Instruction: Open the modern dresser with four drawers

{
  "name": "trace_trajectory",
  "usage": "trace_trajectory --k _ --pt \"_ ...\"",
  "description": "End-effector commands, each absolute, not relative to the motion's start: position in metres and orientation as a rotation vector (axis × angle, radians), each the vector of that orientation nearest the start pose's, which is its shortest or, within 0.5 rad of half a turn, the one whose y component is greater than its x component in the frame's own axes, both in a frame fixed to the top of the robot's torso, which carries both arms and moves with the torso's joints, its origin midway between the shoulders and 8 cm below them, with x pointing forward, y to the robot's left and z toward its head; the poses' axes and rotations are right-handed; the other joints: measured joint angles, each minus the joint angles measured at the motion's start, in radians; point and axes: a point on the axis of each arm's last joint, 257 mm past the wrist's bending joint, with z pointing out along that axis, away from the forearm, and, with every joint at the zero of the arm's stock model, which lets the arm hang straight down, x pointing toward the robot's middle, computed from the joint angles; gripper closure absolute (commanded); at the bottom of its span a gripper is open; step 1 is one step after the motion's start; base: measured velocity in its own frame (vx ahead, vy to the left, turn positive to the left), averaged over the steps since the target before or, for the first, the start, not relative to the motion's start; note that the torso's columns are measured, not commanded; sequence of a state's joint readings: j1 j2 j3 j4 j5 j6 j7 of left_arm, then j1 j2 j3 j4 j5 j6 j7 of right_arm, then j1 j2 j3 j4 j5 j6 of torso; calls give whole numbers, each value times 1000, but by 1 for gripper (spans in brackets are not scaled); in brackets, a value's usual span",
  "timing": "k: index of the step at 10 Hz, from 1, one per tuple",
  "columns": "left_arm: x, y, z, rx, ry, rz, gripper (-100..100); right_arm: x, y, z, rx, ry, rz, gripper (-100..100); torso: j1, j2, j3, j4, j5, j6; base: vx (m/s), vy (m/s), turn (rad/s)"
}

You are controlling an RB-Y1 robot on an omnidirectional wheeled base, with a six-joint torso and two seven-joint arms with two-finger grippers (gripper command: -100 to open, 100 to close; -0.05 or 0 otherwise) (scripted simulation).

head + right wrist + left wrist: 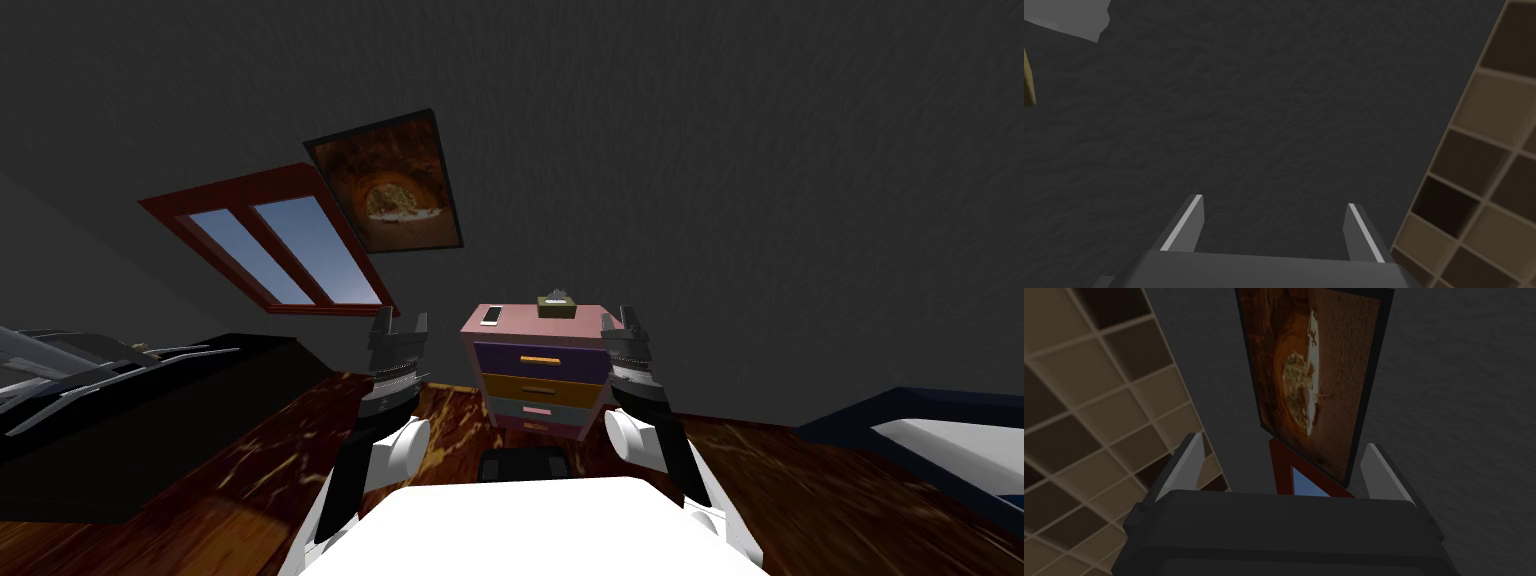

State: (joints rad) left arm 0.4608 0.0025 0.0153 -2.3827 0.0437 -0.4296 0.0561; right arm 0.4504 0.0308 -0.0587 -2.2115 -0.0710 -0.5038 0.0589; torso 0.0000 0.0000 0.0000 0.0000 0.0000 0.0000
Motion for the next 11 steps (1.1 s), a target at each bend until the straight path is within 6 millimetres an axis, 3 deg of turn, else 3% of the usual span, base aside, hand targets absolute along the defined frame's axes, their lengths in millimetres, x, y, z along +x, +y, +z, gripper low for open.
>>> trace_trajectory --k 1,9,10,11 --pt "334 281 69 -644 526 -1400 0 354 -309 11 714 564 1245 0 0 40 -82 41 0 0 0 0 0" --pt "334 281 69 -643 525 -1400 0 354 -309 12 713 564 1245 0 0 618 -1234 617 0 0 0 0 0" --pt "334 281 69 -643 525 -1400 0 357 -305 11 672 616 1225 -100 0 691 -1382 691 0 0 4 16 9" --pt "334 281 69 -644 526 -1400 0 358 -303 10 645 651 1204 -100 1 725 -1451 724 0 0 -5 29 11"
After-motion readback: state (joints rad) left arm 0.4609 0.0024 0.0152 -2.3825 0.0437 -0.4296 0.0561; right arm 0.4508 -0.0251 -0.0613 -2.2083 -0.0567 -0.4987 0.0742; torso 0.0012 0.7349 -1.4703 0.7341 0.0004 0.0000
